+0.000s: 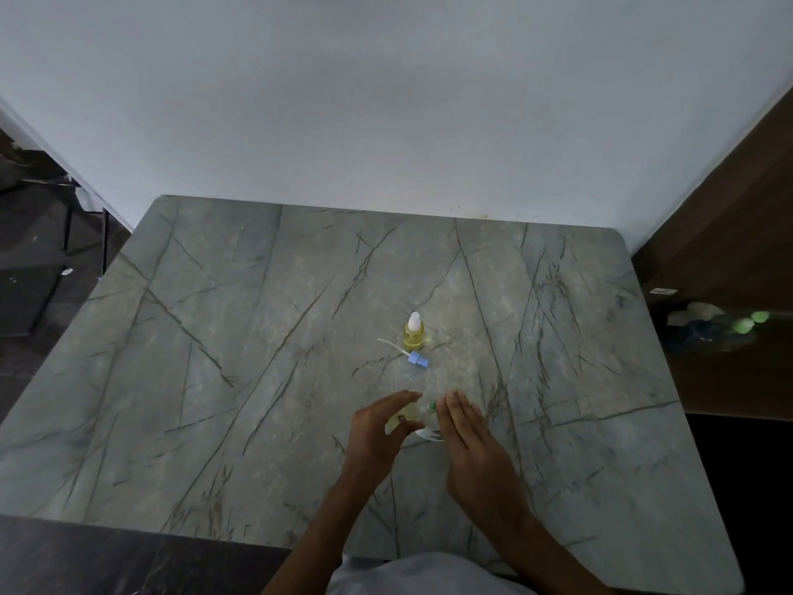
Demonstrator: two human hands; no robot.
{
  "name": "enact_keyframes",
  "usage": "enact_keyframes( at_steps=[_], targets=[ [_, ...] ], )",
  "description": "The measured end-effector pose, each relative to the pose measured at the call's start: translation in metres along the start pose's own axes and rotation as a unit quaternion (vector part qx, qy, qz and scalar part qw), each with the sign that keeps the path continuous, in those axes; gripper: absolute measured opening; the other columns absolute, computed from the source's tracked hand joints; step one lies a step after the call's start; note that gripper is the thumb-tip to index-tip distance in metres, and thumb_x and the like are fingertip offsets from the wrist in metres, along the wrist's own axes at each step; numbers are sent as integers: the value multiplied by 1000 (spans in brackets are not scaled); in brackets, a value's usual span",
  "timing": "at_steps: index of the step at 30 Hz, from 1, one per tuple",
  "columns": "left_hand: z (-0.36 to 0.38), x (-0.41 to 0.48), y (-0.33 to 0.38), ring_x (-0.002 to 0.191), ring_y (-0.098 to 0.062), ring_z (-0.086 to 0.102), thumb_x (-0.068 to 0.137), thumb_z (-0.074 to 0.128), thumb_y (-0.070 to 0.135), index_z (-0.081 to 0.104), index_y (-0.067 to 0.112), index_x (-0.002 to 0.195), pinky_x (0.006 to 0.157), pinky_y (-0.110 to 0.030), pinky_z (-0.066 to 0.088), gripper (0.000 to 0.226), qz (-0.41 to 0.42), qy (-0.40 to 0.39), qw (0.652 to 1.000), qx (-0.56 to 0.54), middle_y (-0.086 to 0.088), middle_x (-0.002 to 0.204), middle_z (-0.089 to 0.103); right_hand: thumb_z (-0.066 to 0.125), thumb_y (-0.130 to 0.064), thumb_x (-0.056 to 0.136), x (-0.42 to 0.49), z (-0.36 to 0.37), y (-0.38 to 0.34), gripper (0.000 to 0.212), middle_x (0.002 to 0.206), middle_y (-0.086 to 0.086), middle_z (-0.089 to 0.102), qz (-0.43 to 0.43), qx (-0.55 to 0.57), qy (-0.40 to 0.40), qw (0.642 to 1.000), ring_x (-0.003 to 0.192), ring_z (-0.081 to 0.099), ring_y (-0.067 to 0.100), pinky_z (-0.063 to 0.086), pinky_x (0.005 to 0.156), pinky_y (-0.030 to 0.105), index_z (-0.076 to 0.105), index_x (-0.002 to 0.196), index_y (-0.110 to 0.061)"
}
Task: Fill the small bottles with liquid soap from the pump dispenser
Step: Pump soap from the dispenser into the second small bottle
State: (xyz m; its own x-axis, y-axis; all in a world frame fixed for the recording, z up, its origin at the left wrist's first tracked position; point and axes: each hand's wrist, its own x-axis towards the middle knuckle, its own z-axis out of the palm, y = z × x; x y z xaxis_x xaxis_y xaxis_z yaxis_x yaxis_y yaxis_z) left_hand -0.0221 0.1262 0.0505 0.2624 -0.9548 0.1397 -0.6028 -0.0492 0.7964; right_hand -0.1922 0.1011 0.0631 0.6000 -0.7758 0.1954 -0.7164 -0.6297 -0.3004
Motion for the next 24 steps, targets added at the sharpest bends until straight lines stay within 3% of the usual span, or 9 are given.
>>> enact_keyframes(
  at_steps=[3,8,16,18,21,24],
  targets=[
    [-1,1,2,105,11,54,72,83,14,71,19,113,85,2,39,43,0,2,1000,-2,16,111,62,36,-4,81,1,-3,-1,55,138,23,52,-1,-2,8,1000,132,48,34,27,116,39,52,133,6],
    [-3,2,5,105,10,53,72,83,14,71,17,112,86,3,38,42,11,5,1000,3,15,110,62,38,-11,82,4,-14,-2,53,132,22,58,-14,-26,15,999,125,55,33,42,105,44,57,128,5],
    [-3,1,3,105,10,54,72,83,15,72,17,112,86,1,40,42,-3,6,1000,-4,14,111,64,34,-6,82,4,-9,-3,53,133,25,56,-22,-39,12,999,127,52,36,39,106,45,56,129,7],
    [-3,1,1,104,9,56,71,83,15,72,17,112,85,0,41,42,-7,3,1000,-7,14,111,64,40,-1,78,3,-7,-1,54,135,25,54,-29,-43,8,999,128,51,36,37,106,44,54,130,7],
    [-1,1,-1,103,9,58,72,83,16,71,20,113,85,0,41,43,-22,-4,1000,-10,14,112,66,65,11,61,4,-6,0,70,135,25,54,-22,-31,-8,999,127,51,37,39,105,44,54,130,7],
    [-1,1,-2,102,9,57,71,83,15,71,20,112,86,1,40,43,-29,-7,999,-13,18,111,62,61,11,64,4,-7,-2,67,135,25,54,-18,-16,-13,1000,127,51,37,41,104,44,53,130,8]
  ],
)
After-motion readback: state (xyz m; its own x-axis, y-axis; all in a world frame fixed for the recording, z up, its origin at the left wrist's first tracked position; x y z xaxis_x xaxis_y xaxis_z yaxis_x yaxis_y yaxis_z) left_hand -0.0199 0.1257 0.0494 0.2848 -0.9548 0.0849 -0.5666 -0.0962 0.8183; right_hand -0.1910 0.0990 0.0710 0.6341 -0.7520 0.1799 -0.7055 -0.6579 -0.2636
